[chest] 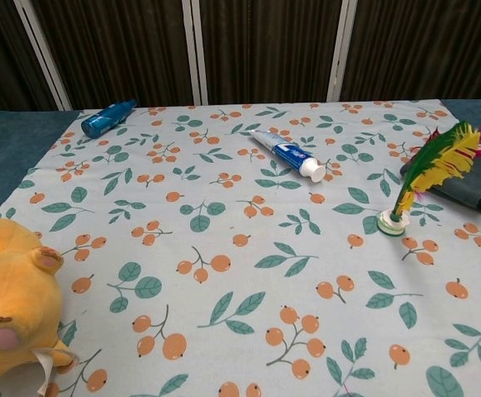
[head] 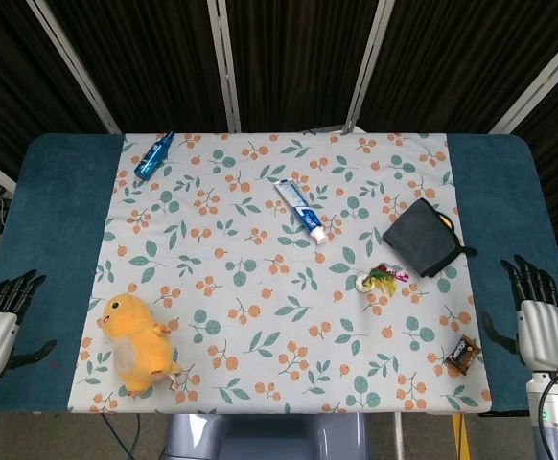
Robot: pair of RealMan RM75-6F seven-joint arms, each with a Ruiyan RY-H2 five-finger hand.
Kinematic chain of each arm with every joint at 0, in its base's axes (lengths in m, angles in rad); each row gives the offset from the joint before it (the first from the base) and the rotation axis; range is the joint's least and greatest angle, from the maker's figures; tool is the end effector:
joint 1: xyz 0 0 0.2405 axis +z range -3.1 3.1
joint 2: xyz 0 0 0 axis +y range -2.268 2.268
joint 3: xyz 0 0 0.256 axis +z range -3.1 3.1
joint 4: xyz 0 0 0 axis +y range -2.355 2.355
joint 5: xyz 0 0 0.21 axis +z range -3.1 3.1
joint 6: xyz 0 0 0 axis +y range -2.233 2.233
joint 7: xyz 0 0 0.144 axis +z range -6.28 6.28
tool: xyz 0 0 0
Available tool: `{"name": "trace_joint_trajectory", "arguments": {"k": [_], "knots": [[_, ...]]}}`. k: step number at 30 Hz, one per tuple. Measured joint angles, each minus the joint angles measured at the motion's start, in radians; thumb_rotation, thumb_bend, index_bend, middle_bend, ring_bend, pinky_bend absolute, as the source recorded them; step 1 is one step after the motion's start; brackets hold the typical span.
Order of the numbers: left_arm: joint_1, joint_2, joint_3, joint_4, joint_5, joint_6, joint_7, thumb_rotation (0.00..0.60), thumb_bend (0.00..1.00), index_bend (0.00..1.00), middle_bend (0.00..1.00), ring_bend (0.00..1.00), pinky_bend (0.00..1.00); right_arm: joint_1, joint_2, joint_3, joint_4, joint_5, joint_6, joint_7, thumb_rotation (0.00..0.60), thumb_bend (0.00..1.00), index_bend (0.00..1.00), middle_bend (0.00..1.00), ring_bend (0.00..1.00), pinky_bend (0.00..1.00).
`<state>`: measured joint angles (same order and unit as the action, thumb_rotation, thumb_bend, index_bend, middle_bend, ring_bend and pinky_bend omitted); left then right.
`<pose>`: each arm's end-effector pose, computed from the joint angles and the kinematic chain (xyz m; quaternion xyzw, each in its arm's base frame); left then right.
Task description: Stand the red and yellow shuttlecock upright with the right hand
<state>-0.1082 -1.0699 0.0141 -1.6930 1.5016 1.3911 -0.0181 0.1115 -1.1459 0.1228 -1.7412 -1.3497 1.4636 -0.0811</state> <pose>-0.3050 0.1720 0.1463 -0.6190 -0.4397 -0.3609 0.5415 -0.2921 -0.2002 0.1529 0.5364 -0.4266 0.4071 0.6038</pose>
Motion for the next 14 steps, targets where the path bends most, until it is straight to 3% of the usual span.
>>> {"name": "trace_joint_trajectory", "arguments": {"k": [8,14], "knots": [[0.003,-0.021,0.001,0.052,0.048,0.044,0.052,0.591,0.23,0.0,0.0,0.0,0.0,-0.002,0.016,-0.073,0.1,-0.183,0.013,-0.053,0.6,0.15,0.0,0.0,0.0,0.0],[0.007,-0.021,-0.002,0.063,0.043,0.049,0.052,0.588,0.23,0.0,0.0,0.0,0.0,0.002,0.004,-0.087,0.118,-0.215,0.02,-0.089,0.6,0.13,0.0,0.0,0.0,0.0]]}}
